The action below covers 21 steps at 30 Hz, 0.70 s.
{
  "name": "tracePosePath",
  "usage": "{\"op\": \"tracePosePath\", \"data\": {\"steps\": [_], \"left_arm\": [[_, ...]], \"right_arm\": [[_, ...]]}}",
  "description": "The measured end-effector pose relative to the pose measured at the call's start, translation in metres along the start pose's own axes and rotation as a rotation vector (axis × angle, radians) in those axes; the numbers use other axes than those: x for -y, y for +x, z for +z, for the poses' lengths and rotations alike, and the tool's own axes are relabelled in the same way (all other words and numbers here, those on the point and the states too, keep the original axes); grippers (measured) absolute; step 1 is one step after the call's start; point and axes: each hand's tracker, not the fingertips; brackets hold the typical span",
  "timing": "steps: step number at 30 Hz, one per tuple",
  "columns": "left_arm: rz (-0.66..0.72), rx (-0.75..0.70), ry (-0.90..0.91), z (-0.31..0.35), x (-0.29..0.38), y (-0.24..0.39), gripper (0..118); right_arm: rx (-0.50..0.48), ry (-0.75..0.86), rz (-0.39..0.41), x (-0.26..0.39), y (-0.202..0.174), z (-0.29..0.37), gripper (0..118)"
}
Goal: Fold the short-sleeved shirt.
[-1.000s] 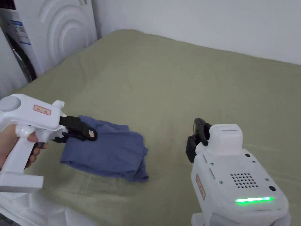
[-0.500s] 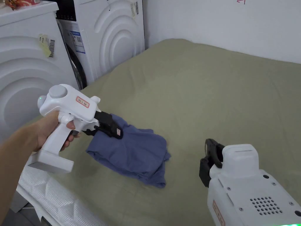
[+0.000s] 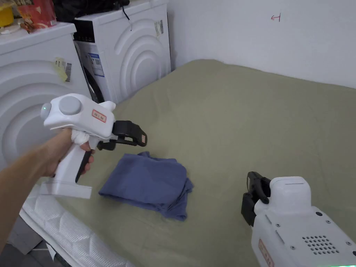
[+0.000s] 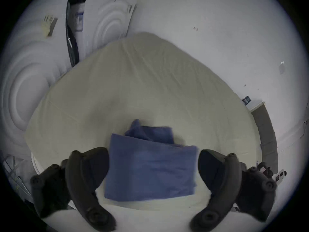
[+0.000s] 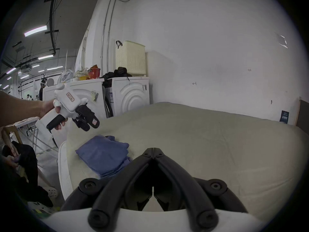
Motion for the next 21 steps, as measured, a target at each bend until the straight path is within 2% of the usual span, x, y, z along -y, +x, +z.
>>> {"op": "tracePosePath", "data": {"steps": [1, 2, 3, 4, 7, 10, 12, 13, 16, 21], "left_arm": [[0.0, 0.059, 0.015, -0.003, 0.003, 0.008, 61], [-0.027, 0.147, 0.006, 0.016, 0.014, 0.032, 15], [-0.07, 0.18, 0.029, 0.04, 0.035, 0.074, 1], [-0.144, 0.132, 0.064, 0.042, 0.05, 0.104, 1], [-0.222, 0.209, 0.104, 0.047, 0.091, 0.197, 1], [-0.28, 0.191, 0.27, 0.055, 0.133, 0.287, 1], [-0.344, 0.099, 0.443, 0.061, 0.163, 0.35, 1], [-0.342, 0.105, 0.494, 0.063, 0.175, 0.377, 1], [-0.387, 0.075, 0.632, 0.072, 0.21, 0.443, 1], [-0.426, -0.004, 0.763, 0.077, 0.248, 0.508, 1]], "right_arm": [[0.0, 0.009, -0.033, -0.004, 0.007, 0.009, 0], [-0.003, 0.003, -0.043, -0.009, 0.014, 0.015, 0], [0.014, 0.007, -0.04, -0.015, 0.023, 0.024, 0], [0.041, 0.029, -0.04, -0.02, 0.033, 0.037, 0], [0.106, 0.056, -0.024, -0.038, 0.066, 0.075, 0], [0.185, 0.084, -0.019, -0.055, 0.101, 0.118, 0], [0.251, 0.094, -0.011, -0.065, 0.125, 0.149, 0], [0.283, 0.102, -0.011, -0.07, 0.135, 0.166, 0], [0.383, 0.097, -0.009, -0.081, 0.164, 0.211, 0], [0.55, 0.119, 0.041, -0.09, 0.194, 0.263, 0]]}}
